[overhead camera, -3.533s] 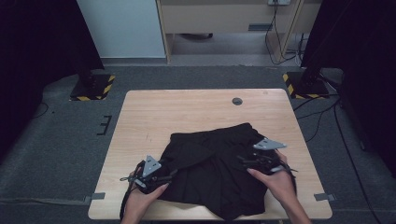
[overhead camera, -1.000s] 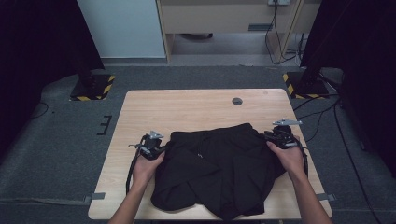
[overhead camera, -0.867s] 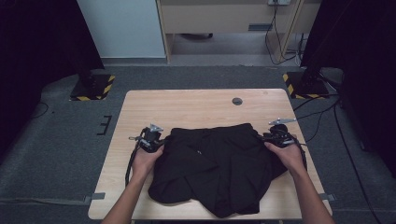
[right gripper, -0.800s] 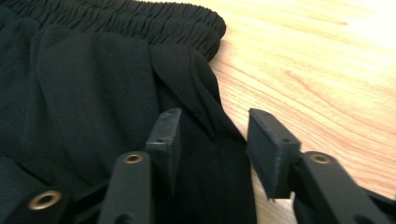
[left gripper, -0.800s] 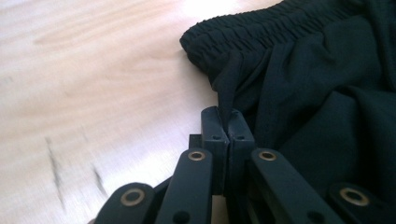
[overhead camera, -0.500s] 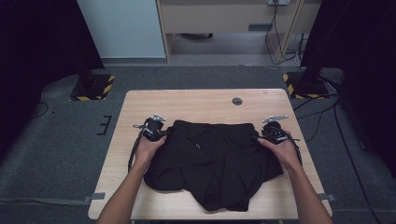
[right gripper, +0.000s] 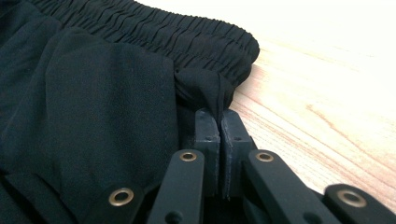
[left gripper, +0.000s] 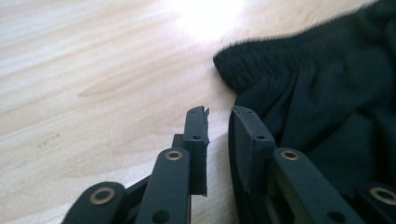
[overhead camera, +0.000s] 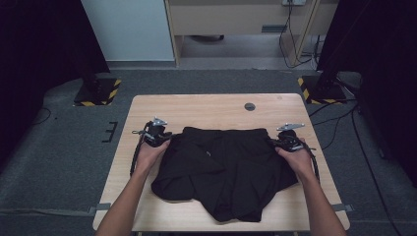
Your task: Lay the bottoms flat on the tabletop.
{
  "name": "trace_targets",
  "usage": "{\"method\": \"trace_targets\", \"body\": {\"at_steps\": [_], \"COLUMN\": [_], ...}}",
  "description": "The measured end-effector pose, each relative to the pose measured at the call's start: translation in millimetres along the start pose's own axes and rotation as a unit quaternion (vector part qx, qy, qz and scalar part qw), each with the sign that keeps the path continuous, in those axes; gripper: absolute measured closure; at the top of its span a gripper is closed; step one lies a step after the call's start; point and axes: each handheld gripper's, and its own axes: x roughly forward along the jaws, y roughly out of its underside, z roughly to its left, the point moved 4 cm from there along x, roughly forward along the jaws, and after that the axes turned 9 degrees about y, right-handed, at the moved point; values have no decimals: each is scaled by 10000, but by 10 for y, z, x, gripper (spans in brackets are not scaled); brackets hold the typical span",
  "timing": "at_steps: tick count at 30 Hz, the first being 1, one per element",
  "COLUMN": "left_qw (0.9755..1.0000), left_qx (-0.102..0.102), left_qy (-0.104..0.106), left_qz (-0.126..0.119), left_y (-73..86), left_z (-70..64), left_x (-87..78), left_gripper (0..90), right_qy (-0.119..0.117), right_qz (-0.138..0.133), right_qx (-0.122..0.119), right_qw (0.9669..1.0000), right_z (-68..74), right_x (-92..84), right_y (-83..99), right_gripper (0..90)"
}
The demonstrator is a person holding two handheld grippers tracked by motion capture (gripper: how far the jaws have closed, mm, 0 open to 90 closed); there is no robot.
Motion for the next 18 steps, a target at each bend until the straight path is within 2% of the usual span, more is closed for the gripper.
{"method": "trace_targets", "body": {"at_steps": [2, 3, 4, 5, 6, 12, 13, 14, 16, 18], "left_qw": [10000, 10000, 9997, 9997, 9998, 9994, 9994, 9994, 9990, 9990], "left_qx": [70, 79, 191, 201, 116, 148, 182, 182, 217, 73], "left_qy": [15, 39, 3, 47, 151, 324, 275, 275, 140, 172], "left_qz": [-61, 27, 125, 108, 42, -41, 122, 122, 358, 394], "left_y": [-10, -7, -2, -1, -2, -18, 8, 8, 52, 80], "left_z": [10, 13, 20, 22, 22, -29, -38, -38, -22, -12], "left_x": [-9, 2, 12, 23, 31, 73, 109, 109, 164, 214], "left_gripper": [709, 694, 694, 691, 690, 636, 594, 588, 582, 566], "right_qy": [16, 25, 25, 35, 39, 93, 89, 89, 77, 62], "right_qz": [-14, -17, -17, -14, -8, -47, -75, -75, -92, -90], "right_qx": [29, 44, 44, 53, 54, 122, 180, 180, 251, 268], "right_qw": [10000, 10000, 10000, 10000, 10000, 9999, 9998, 9998, 9996, 9996], "right_z": [2, 3, 3, 5, 4, 17, 16, 16, 14, 11], "right_x": [-1, -2, -2, -2, -2, -5, -7, -7, -8, -9], "right_y": [4, 6, 6, 6, 6, 14, 24, 24, 32, 34], "right_gripper": [874, 874, 874, 874, 873, 866, 866, 866, 866, 865]}}
